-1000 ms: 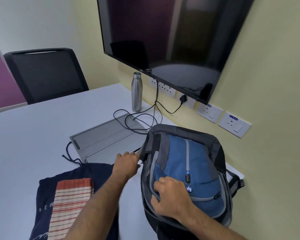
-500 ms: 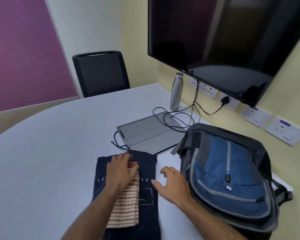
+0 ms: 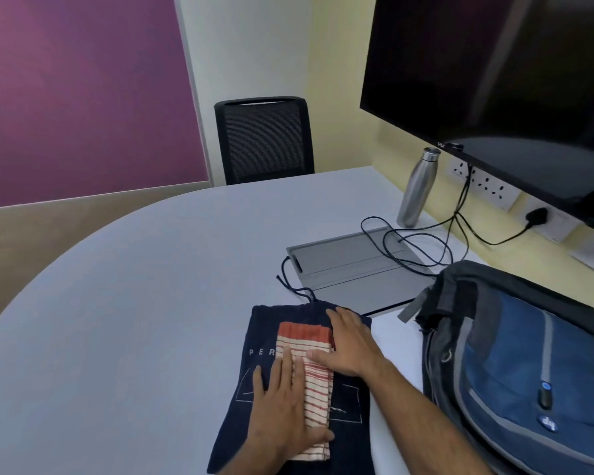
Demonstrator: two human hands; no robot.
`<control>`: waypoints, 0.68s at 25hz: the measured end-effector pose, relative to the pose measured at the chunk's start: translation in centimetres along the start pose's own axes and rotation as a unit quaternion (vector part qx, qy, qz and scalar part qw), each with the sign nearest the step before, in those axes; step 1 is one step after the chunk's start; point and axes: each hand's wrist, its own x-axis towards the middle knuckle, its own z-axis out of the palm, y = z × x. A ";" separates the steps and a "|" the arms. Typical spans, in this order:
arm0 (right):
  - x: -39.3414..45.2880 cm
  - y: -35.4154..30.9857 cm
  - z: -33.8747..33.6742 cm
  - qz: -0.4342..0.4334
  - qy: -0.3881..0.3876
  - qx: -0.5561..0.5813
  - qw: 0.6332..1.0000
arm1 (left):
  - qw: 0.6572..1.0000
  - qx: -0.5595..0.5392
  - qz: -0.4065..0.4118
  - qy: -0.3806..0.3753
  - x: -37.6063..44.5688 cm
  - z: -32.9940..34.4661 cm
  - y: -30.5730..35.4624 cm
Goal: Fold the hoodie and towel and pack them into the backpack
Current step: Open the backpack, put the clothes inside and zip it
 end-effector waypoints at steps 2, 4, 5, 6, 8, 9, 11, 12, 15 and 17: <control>2.2 0.0 0.0 0.005 -0.035 -0.038 0.999 | 1.000 -0.001 0.003 -0.024 0.4 0.2 -0.6; 3.7 0.3 0.0 0.006 -0.072 -0.048 0.996 | 0.999 0.009 0.023 -0.036 0.8 0.3 -1.5; 4.0 0.4 0.1 0.007 -0.087 -0.042 0.995 | 0.998 0.016 0.037 -0.039 1.0 0.3 -2.0; 4.0 0.6 0.1 0.013 -0.099 -0.028 0.995 | 0.997 0.028 0.054 -0.047 1.2 0.1 -2.6; 3.4 0.7 0.7 0.045 -0.097 0.007 0.994 | 0.992 0.058 0.090 -0.065 1.7 -0.4 -4.1; 2.8 0.6 1.1 0.071 -0.085 0.022 0.994 | 0.988 0.076 0.109 -0.073 2.1 -0.7 -4.9; 1.5 0.0 1.7 0.127 -0.058 0.037 0.989 | 0.979 0.115 0.146 -0.088 3.0 -1.9 -6.3; 0.7 -0.3 1.7 0.154 -0.056 0.040 0.986 | 0.972 0.143 0.160 -0.092 3.5 -2.5 -6.9; -1.7 -1.9 1.2 0.230 -0.107 0.060 0.965 | 0.958 0.220 0.169 -0.079 4.4 -4.4 -8.3; -3.5 -3.2 1.4 0.255 -0.139 0.108 0.951 | 0.951 0.253 0.174 -0.034 4.4 -5.1 -9.1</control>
